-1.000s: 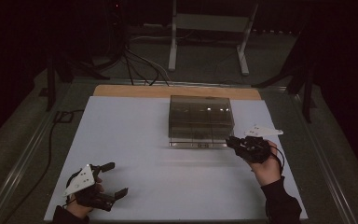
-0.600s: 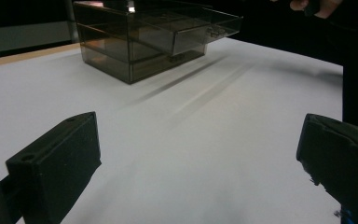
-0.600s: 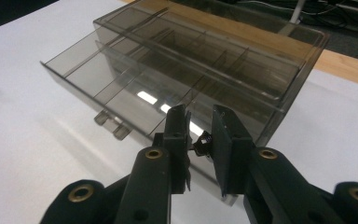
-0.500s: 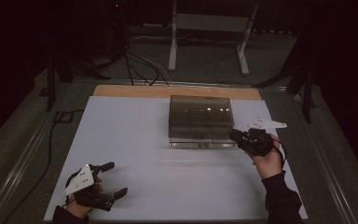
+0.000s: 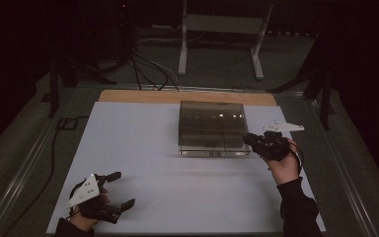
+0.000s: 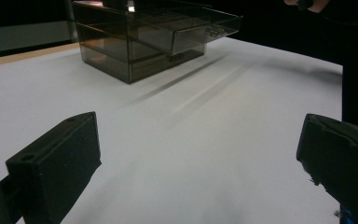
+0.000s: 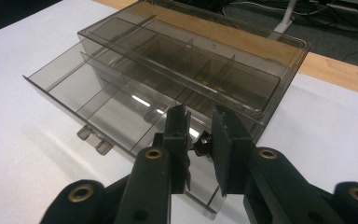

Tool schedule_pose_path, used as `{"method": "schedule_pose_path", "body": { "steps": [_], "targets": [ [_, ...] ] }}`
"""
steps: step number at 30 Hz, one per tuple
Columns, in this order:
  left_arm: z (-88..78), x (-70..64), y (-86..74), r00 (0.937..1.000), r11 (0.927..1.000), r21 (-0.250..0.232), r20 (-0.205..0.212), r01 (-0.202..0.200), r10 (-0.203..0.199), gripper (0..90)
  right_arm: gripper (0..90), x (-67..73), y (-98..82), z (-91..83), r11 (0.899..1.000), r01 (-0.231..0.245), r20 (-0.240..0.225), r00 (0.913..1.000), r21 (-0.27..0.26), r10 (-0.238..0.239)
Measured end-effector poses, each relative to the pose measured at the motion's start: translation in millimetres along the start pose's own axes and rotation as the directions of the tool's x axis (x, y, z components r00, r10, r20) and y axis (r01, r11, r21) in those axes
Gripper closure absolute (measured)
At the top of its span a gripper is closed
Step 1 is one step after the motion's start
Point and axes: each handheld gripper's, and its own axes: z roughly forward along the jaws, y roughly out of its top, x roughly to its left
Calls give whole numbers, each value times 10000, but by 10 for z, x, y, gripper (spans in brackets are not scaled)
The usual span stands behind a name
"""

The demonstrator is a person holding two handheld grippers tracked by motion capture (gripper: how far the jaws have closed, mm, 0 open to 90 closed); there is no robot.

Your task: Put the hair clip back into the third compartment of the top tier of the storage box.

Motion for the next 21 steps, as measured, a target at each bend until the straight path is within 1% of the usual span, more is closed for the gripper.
{"method": "schedule_pose_path", "body": {
  "steps": [7, 14, 15, 21],
  "targets": [
    [1, 4, 0, 10000, 10000, 16, -2, -10, 10, 6, 762, -20, 60, 61, 10000, -2, 85, 10000, 90, 2],
    [-4, 3, 0, 10000, 10000, -12, -10, 23, -23, 6, 762, -30, 86, 111, 9999, -22, 104, 9999, 166, 20],
    [-5, 1, -2, 10000, 10000, -1, -12, 21, -21, 6, 762, -41, 94, 141, 9997, -76, 117, 9999, 216, 74],
    [-6, 0, -2, 10000, 10000, 2, -11, -5, 5, 6, 762, -56, 95, 196, 9993, -117, 144, 9998, 351, 112]
  ]
}}
